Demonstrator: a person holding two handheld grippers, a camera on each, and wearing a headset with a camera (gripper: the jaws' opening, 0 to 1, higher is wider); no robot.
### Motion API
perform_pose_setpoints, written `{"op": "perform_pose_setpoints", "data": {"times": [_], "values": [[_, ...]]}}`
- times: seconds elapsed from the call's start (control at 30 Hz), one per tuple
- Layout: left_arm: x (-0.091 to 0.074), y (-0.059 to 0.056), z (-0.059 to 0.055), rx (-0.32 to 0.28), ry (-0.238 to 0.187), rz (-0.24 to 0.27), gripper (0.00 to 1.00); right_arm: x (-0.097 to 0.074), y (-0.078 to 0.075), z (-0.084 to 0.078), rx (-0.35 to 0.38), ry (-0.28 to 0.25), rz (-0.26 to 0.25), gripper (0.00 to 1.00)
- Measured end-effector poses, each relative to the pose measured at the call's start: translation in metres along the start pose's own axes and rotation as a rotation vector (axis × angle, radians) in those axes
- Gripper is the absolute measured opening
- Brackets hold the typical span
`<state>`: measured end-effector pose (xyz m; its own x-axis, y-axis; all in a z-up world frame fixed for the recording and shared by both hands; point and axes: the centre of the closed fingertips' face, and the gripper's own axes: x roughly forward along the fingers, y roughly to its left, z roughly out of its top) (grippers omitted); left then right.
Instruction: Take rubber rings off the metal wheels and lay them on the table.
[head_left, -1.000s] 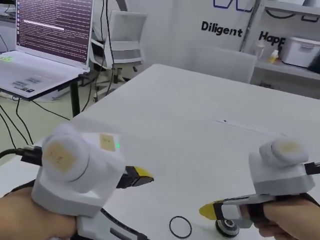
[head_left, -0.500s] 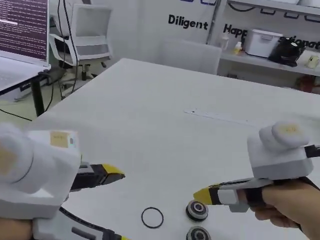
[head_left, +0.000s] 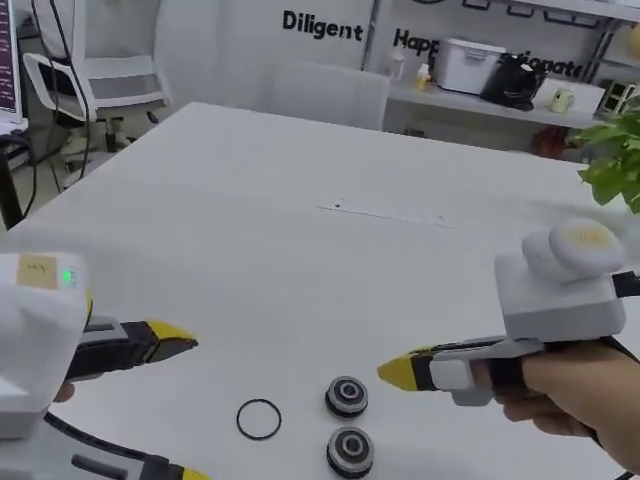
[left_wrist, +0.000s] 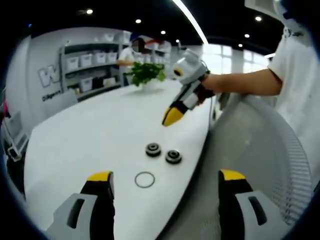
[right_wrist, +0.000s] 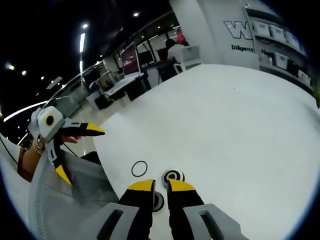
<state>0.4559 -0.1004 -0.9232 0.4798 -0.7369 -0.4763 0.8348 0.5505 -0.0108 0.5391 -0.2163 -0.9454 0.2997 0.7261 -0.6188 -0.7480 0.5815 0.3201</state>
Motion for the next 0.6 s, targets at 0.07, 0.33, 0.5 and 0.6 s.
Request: {"op": "perform_pose_setpoints", "data": {"times": [0.07, 0.33, 0.5, 0.6], "values": [[0.0, 0.0, 0.0, 0.005, 0.005, -0.003, 0.87, -0.001, -0.002, -0.001, 0.011, -0.008, 0.003, 0.07], [-0.001, 0.001, 0.015, 0.027, -0.009, -0.011, 0.87, -0.002, -0.005, -0.007, 0.049, -0.021, 0.005, 0.07], [0.001, 0.001, 0.033, 0.043, -0.039, -0.025, 0.87, 0.001, -0.006, -0.011, 0.049, -0.023, 0.012, 0.1], [0.004, 0.001, 0.043, 0.067, -0.045, -0.034, 0.87, 0.002, -0.005, -0.014, 0.042, -0.014, 0.017, 0.11]]}}
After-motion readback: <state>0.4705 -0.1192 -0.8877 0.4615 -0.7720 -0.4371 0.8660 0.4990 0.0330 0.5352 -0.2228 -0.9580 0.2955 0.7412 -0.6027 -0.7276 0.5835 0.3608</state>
